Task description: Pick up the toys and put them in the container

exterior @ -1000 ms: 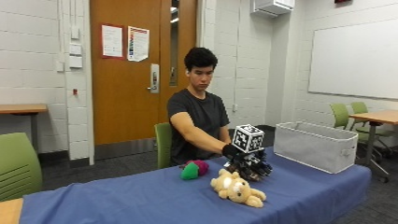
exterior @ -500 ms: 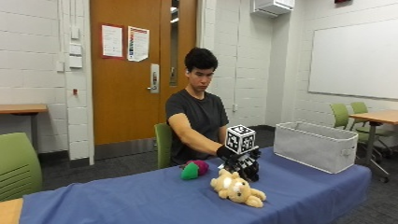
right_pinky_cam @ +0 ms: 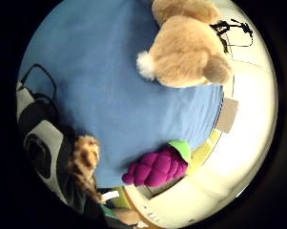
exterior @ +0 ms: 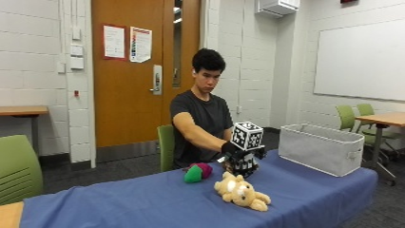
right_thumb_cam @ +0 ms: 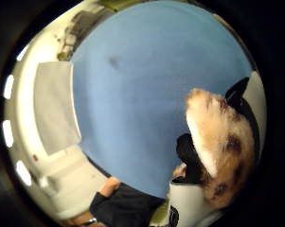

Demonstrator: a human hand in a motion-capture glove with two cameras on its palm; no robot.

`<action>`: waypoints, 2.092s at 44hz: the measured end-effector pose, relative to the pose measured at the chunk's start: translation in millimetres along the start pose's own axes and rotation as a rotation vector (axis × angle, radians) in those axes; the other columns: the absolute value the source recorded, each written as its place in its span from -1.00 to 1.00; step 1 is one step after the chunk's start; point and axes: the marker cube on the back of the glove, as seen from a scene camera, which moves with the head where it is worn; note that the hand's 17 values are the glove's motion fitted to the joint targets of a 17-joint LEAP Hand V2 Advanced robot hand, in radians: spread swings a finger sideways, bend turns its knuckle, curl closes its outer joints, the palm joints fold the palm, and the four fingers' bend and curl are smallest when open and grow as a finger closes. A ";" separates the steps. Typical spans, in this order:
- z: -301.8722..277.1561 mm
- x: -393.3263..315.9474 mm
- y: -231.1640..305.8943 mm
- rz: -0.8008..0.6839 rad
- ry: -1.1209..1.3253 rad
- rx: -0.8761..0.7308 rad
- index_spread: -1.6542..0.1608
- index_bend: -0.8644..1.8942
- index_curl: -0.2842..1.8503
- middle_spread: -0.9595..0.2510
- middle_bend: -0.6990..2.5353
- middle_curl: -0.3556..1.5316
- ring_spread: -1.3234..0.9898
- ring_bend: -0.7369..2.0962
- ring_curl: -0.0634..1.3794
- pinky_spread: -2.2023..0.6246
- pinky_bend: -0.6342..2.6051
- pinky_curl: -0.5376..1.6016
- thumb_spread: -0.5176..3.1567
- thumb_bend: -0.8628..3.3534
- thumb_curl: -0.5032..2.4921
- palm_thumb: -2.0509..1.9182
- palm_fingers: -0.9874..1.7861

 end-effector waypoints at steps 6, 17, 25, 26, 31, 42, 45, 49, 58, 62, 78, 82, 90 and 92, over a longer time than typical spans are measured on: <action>-43.2 -6.2 0.2 -0.006 -0.013 0.058 0.50 0.06 -0.16 -0.05 -0.07 -0.02 -0.26 0.18 -0.22 0.22 -0.14 -0.12 -0.29 -0.50 -0.29 0.34 0.66; -187.6 -61.1 6.8 -0.055 -0.042 0.255 0.55 0.12 -0.10 -0.02 -0.02 0.02 -0.24 0.23 -0.17 0.22 -0.11 -0.10 -0.38 -0.50 -0.22 0.34 0.61; -272.0 -143.2 18.9 -0.175 -0.093 0.375 0.57 0.14 -0.08 0.00 -0.01 0.04 -0.23 0.24 -0.15 0.22 -0.09 -0.10 -0.43 -0.49 -0.18 0.33 0.58; -279.9 -157.4 21.6 -0.200 -0.086 0.389 0.57 0.14 -0.07 0.00 0.00 0.04 -0.23 0.25 -0.15 0.22 -0.09 -0.10 -0.43 -0.49 -0.18 0.33 0.58; -313.0 -227.7 24.4 -0.290 -0.028 0.446 0.58 0.15 -0.06 0.00 0.00 0.05 -0.23 0.25 -0.14 0.22 -0.08 -0.10 -0.45 -0.49 -0.15 0.32 0.58; -321.2 -383.3 30.2 -0.532 -0.122 0.407 0.58 0.15 -0.04 0.01 0.01 0.05 -0.22 0.26 -0.13 0.22 -0.07 -0.10 -0.49 -0.49 -0.10 0.31 0.57; -311.6 -367.1 1.1 -0.572 -0.107 0.399 0.58 0.16 -0.04 0.02 0.01 0.05 -0.22 0.26 -0.13 0.22 -0.07 -0.10 -0.50 -0.48 -0.09 0.31 0.57; -301.8 -382.2 -9.6 -0.611 -0.152 0.375 0.58 0.16 -0.03 0.02 0.01 0.06 -0.22 0.27 -0.13 0.22 -0.07 -0.10 -0.50 -0.48 -0.07 0.30 0.57; -262.3 -393.7 -26.5 -0.534 -0.003 0.242 0.57 0.12 -0.02 0.01 0.00 0.06 -0.22 0.27 -0.13 0.22 -0.06 -0.10 -0.50 -0.50 -0.04 0.27 0.50; -258.7 -390.0 -24.9 -0.507 -0.014 0.216 0.58 -0.27 -0.03 0.21 -0.25 -0.02 -0.14 0.21 -0.05 0.29 0.14 0.05 -0.31 -0.62 -0.15 0.06 -0.51; -273.8 -363.9 56.0 -0.533 -0.113 0.216 0.55 -0.31 -0.41 0.43 -0.38 -0.17 -0.04 -0.10 -0.43 0.46 0.03 -0.12 -0.23 -0.66 -0.37 -0.06 -0.40; -267.4 -298.2 55.7 -0.427 0.123 0.280 0.55 -0.30 -0.42 0.43 -0.39 -0.17 -0.04 -0.12 -0.44 0.47 0.00 -0.14 -0.23 -0.66 -0.41 -0.07 -0.38; -264.7 -188.4 66.3 -0.394 0.202 0.333 0.54 -0.29 -0.45 0.43 -0.40 -0.18 -0.05 -0.14 -0.45 0.48 -0.04 -0.16 -0.22 -0.66 -0.46 -0.06 -0.35; -263.8 -167.5 71.5 -0.370 0.188 0.337 0.53 -0.28 -0.45 0.43 -0.40 -0.18 -0.05 -0.15 -0.46 0.49 -0.04 -0.17 -0.22 -0.65 -0.47 -0.06 -0.35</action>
